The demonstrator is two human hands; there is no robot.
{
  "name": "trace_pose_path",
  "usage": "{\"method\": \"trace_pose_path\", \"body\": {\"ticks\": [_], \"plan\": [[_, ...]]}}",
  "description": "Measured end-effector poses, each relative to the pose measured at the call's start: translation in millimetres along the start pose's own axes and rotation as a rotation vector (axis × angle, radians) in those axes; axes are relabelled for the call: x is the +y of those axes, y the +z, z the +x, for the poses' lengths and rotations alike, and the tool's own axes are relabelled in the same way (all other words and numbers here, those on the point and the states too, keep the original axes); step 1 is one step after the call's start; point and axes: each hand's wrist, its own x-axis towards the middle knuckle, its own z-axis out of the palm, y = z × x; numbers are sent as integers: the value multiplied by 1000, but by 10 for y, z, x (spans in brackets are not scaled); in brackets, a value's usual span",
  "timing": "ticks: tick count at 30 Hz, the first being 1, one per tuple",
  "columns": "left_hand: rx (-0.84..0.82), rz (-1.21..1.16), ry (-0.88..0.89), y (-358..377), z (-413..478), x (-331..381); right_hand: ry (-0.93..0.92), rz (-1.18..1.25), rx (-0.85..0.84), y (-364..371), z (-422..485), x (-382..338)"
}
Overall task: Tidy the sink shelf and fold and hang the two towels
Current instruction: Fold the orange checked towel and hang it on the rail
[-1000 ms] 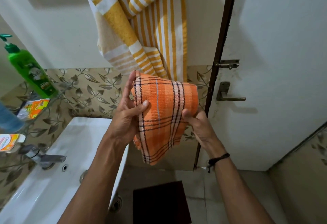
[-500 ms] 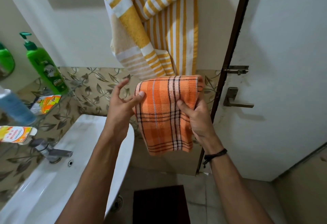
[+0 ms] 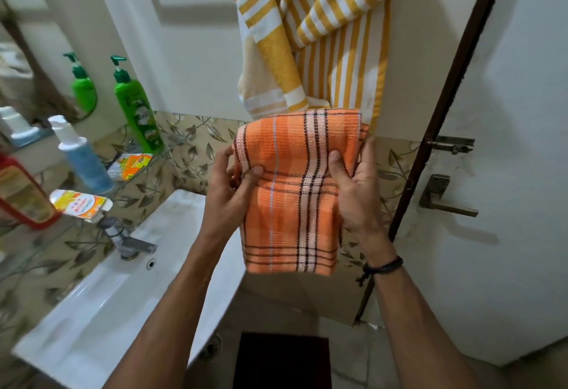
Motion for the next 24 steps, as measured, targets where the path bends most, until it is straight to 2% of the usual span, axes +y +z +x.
{"method": "trace_pose_path", "body": {"ticks": [4,6,8,11,12,15,18,24], "plan": [[149,368,106,-53,-16,-38,-41,-42,-52,76,22,42],[200,420,100,-56,-50,-11,-46,-30,-78,90,25,71],[221,315,-47,-53,-86,85,-50,7,-105,88,21,88],[35,-22,-460,-130,-83,278,-11,60,-185,87,30,67],[-14,-103,-514,-168,-81,308,4,72,-228,87,37,44],[-11,-246,-407,-272,-30,343,6,132,-292,115,87,-46],[12,-255,-271,-380,101,458,-54,181,-309,225,202,-215],[57,-192,-107,-713,547,676,-106,263,-189,655,527,-574]]}}
